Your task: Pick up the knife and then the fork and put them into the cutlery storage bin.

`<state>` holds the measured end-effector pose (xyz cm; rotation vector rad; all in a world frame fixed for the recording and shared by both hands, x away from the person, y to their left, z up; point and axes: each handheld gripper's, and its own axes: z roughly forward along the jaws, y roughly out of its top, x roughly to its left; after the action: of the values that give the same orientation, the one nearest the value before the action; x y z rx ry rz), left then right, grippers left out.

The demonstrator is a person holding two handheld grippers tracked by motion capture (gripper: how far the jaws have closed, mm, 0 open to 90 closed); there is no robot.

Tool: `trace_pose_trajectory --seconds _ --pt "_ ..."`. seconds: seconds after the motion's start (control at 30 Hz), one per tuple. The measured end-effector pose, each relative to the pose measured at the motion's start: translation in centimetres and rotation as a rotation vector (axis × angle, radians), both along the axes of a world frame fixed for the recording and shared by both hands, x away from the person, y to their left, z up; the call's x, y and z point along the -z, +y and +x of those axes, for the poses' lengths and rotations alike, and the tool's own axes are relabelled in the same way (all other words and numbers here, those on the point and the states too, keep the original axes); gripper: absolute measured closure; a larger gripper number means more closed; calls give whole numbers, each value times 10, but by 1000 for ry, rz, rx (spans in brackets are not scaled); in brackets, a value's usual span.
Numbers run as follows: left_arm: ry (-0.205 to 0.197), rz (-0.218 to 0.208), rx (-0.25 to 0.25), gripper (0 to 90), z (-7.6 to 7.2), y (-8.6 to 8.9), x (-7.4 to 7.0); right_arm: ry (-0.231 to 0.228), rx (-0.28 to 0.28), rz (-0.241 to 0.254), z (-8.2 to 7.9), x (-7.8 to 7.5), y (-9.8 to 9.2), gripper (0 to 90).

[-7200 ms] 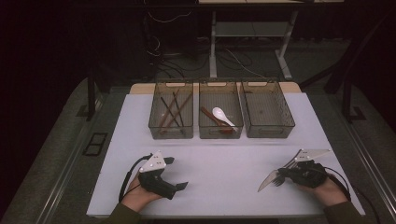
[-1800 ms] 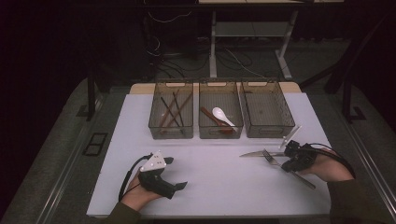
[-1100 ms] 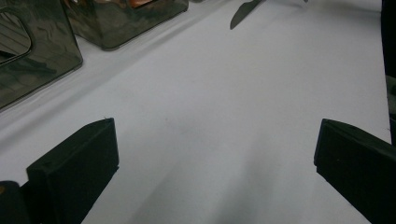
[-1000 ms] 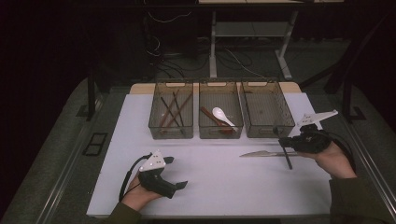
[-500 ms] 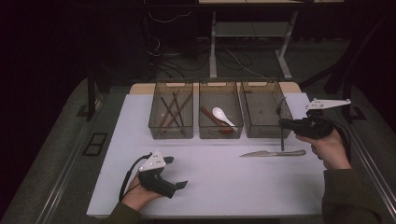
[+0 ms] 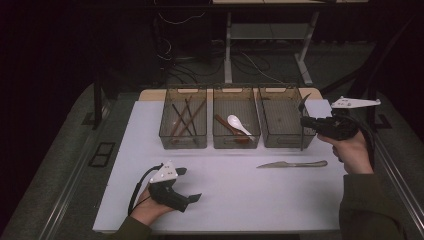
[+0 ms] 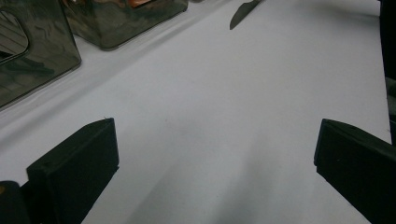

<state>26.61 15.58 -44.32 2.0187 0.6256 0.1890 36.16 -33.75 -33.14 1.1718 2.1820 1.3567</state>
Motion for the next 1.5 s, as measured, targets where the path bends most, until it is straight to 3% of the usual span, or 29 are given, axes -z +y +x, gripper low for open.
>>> trace_pose_trajectory --seconds 0.1,0.33,0.67,0.93,1.13,1.5 --pt "1 2 -1 0 0 0 0 -8 9 -6 3 -2 -1 845" --pt "-2 1 -2 0 0 1 -1 -35 41 40 12 -8 -7 845" --pt "-6 6 -5 0 0 2 -1 -49 92 9 34 -15 -8 845" --pt "-6 3 -8 0 -1 3 -1 -45 133 -47 56 -18 -7 845" --pt "-4 6 -8 0 -2 3 -1 -5 144 -86 69 -11 -4 845" --pt "-5 3 -7 0 -2 3 -1 143 146 -213 83 16 0 845"
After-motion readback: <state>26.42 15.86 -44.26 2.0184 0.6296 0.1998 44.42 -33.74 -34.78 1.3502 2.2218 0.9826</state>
